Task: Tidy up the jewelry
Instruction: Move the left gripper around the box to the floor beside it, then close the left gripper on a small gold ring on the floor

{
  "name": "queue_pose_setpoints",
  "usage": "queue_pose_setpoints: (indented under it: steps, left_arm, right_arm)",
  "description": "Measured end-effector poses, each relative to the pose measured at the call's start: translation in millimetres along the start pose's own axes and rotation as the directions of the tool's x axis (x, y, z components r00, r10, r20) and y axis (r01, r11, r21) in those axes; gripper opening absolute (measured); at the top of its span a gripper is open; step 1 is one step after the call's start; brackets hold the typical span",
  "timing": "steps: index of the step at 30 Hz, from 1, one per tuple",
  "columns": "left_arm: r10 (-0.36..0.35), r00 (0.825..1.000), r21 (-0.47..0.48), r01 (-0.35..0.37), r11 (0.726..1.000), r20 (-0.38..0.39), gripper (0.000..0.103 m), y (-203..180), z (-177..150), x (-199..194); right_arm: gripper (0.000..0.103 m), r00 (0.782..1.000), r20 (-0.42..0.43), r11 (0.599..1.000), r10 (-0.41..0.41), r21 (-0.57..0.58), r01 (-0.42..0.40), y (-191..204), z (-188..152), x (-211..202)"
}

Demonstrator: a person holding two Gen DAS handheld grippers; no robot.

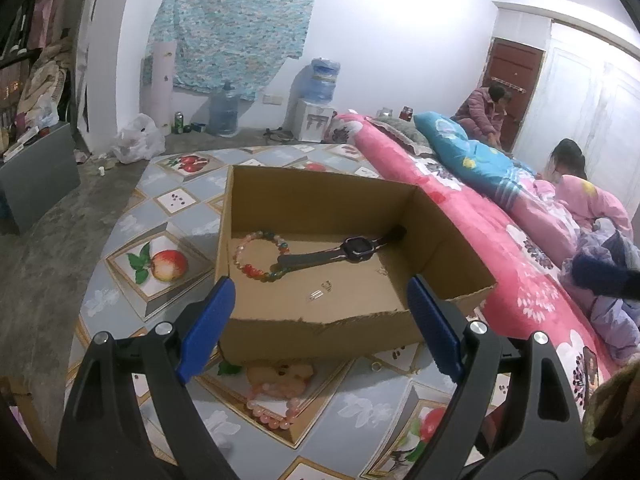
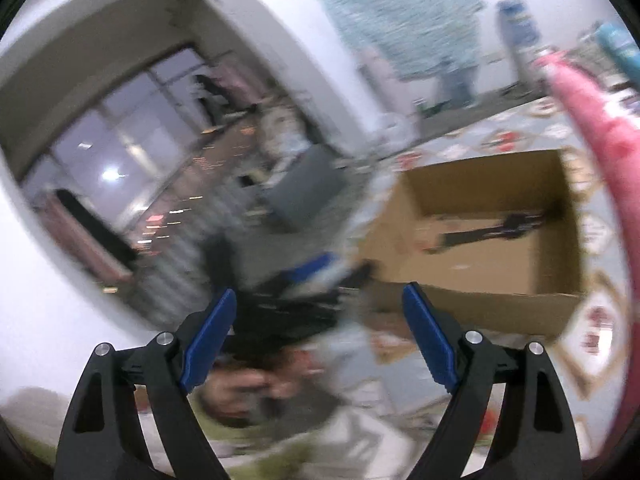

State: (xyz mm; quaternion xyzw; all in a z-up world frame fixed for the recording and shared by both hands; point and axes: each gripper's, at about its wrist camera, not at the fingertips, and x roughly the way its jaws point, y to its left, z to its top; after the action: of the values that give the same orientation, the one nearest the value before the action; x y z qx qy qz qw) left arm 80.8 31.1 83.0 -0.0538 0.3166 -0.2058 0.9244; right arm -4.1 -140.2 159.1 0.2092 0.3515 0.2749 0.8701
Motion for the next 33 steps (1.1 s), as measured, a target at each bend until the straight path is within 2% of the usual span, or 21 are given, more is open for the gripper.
queue_pose_setpoints:
  steps: [3,7,10,12,13,17,18,21,23,28,31,33]
  left_arm:
    - [0.02,1.0,-0.002,-0.02,1.0,-0.006,0.083,5,-6,0]
    - [0.042,0.999,0.006,-0.042,0.999,-0.018,0.083,10,-19,-1]
    - [0.03,0.999,0.029,-0.029,0.999,-0.034,0.083,8,-33,1]
    - [0.015,0.999,0.054,-0.013,0.998,-0.046,0.083,3,-45,3]
    - [0.003,0.998,0.067,0.001,0.998,-0.057,0.083,0,-51,6]
    - [-0.046,0.992,0.126,0.061,0.99,-0.119,0.082,-19,-73,22]
    - [-0.063,0.99,0.147,0.082,0.986,-0.13,0.08,-24,-78,26]
    - [-0.09,0.982,0.215,0.124,0.969,-0.164,0.07,-40,-87,41]
    - [-0.107,0.976,0.251,0.153,0.956,-0.188,0.06,-48,-92,55]
    - [-0.104,0.965,0.311,0.178,0.934,-0.24,0.041,-58,-99,88]
    - [-0.077,0.962,0.34,0.167,0.925,-0.263,0.031,-62,-101,104]
    - [-0.055,0.961,0.356,0.154,0.922,-0.272,0.028,-62,-101,111]
  right_arm:
    - [0.083,0.98,0.029,0.979,-0.196,-0.056,0.197,-17,-28,-1]
    - [0.084,0.922,0.051,0.914,-0.384,-0.12,0.388,-42,-74,1]
    - [0.084,0.879,0.031,0.863,-0.477,-0.172,0.475,-59,-108,12]
    - [0.084,0.858,0.002,0.844,-0.514,-0.178,0.506,-72,-121,21]
    - [0.084,0.854,-0.009,0.842,-0.52,-0.177,0.51,-77,-126,26]
    - [0.084,0.884,-0.022,0.881,-0.466,-0.101,0.462,-96,-129,36]
    - [0.083,0.892,-0.021,0.889,-0.453,-0.092,0.449,-101,-127,40]
    - [0.074,0.895,-0.016,0.892,-0.446,-0.093,0.443,-97,-126,48]
    - [0.07,0.899,-0.02,0.896,-0.438,-0.091,0.435,-101,-124,54]
    - [0.065,0.907,-0.046,0.907,-0.418,-0.081,0.413,-112,-126,64]
    - [0.062,0.912,-0.057,0.913,-0.407,-0.071,0.403,-117,-125,67]
    - [0.06,0.912,-0.06,0.913,-0.405,-0.069,0.401,-121,-125,68]
